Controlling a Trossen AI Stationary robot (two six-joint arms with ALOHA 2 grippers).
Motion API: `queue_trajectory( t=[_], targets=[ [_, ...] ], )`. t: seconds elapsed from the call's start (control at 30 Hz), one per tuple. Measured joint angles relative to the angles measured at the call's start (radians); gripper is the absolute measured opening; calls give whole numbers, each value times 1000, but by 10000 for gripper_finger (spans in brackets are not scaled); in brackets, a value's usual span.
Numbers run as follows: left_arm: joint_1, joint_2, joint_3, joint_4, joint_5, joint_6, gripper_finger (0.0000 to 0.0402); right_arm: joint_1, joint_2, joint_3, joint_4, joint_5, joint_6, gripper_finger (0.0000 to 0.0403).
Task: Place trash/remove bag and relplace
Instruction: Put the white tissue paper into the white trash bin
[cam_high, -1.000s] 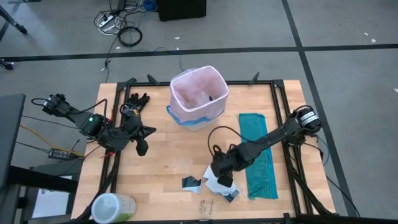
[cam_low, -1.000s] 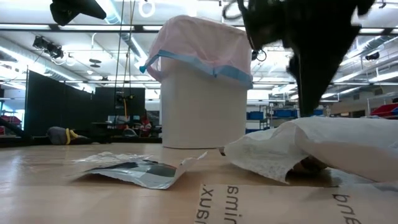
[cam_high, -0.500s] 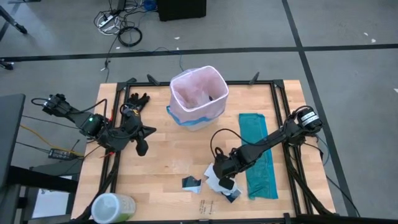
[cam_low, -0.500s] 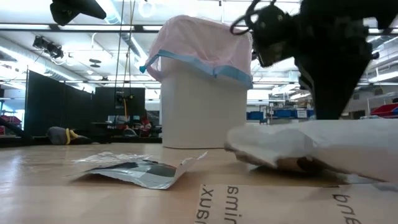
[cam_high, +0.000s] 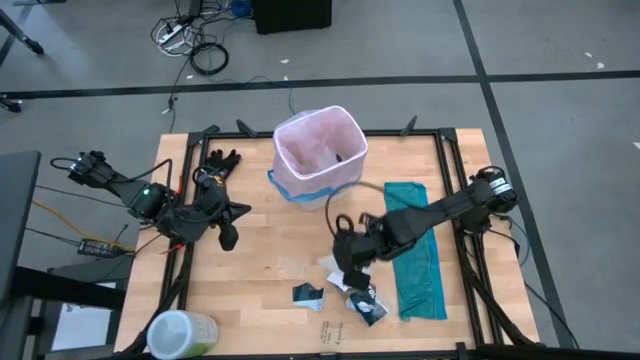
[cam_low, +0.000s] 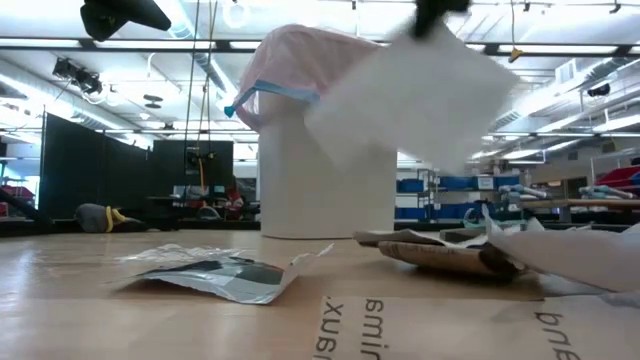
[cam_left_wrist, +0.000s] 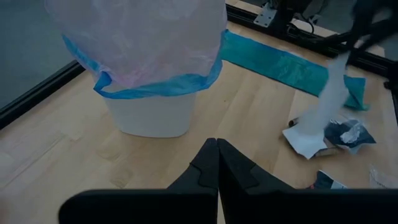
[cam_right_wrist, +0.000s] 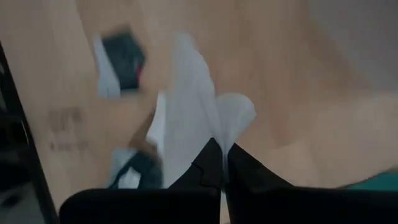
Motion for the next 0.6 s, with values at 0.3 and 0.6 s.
queue_trajectory(
  t=[0.3,0.6],
  targets=[
    [0,0,0,0,0,0,4,-93,0,486,-78,320,-305,0],
    [0,0,0,1,1,-1,4,-350,-91,507,53,461,-548,0]
  ],
)
